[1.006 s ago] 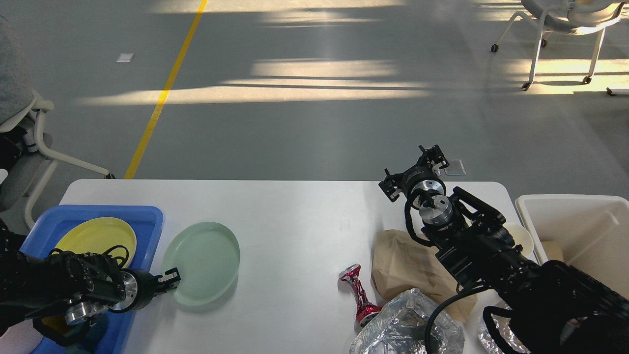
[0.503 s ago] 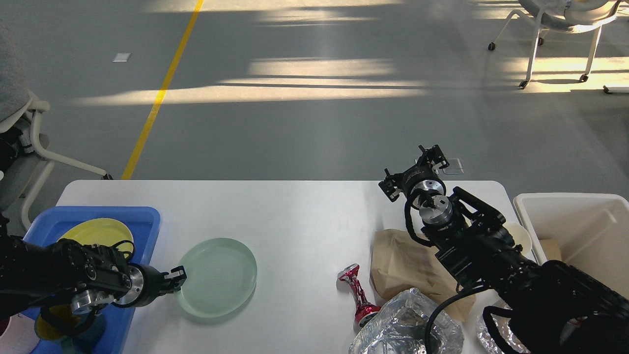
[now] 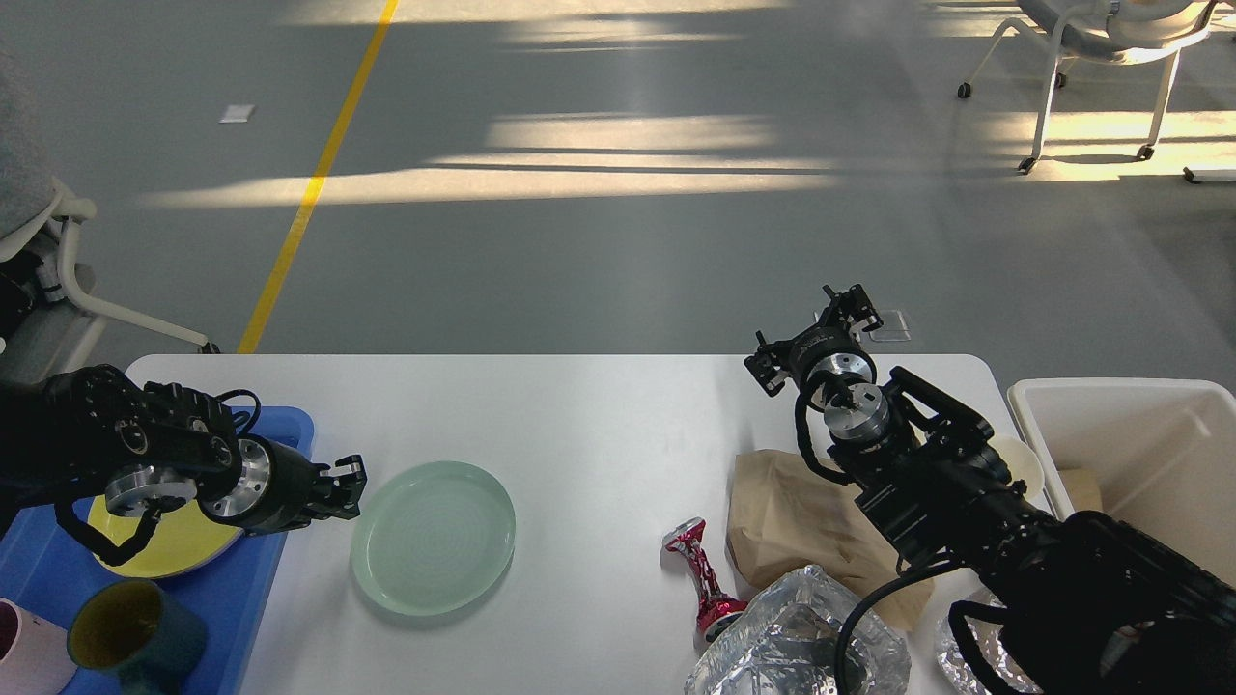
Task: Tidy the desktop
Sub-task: 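Grasp the pale green plate rim with the left gripper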
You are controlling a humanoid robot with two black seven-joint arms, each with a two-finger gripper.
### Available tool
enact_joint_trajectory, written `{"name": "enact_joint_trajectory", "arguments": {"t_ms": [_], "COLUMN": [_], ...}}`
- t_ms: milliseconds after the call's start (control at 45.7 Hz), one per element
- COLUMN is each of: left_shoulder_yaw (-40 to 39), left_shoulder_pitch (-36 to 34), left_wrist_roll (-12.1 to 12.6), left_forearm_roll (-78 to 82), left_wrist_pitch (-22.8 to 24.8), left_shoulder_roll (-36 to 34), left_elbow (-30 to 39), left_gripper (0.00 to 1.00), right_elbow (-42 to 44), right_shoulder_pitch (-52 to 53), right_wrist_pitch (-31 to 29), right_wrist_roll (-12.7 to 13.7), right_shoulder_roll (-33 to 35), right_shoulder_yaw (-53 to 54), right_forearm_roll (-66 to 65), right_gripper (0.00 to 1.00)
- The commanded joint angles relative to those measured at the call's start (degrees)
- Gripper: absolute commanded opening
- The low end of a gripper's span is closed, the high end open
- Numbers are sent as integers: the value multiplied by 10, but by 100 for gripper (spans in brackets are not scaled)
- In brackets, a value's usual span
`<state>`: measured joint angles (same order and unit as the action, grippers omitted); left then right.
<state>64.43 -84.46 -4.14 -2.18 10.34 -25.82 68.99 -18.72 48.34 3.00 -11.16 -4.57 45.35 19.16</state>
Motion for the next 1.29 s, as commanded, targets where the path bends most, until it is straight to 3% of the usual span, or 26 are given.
{"name": "enact_joint_trajectory", "arguments": {"t_ms": [0, 284, 613, 875, 984, 1269], "left_shoulder_yaw": [30, 44, 38, 9, 3, 0], "left_shoulder_pitch": [11, 36, 74, 119, 122, 125], "left_wrist_roll": [-4, -8, -10, -11, -11, -6], "left_forearm_roll": [2, 2, 2, 2, 2, 3], "left_wrist_pitch": [1, -20, -59, -158, -161, -156], "left_shoulder_roll": [6, 17, 34, 47, 47, 53], "left_elbow": [0, -8, -11, -21, -23, -25], "left_gripper": [14, 43, 47, 44, 39, 11], "right_elbow": [0, 0, 0, 0, 0, 0], "right_shoulder_pitch": [0, 0, 0, 0, 0, 0], "right_wrist_pitch": [0, 0, 0, 0, 1, 1], "right_wrist_roll": [0, 0, 0, 0, 0, 0], "right_shoulder_roll": [0, 0, 0, 0, 0, 0], "right_shoulder_yaw": [0, 0, 0, 0, 0, 0], "right_forearm_roll": [0, 0, 0, 0, 0, 0], "right_gripper": [100, 100, 100, 100, 100, 100]}}
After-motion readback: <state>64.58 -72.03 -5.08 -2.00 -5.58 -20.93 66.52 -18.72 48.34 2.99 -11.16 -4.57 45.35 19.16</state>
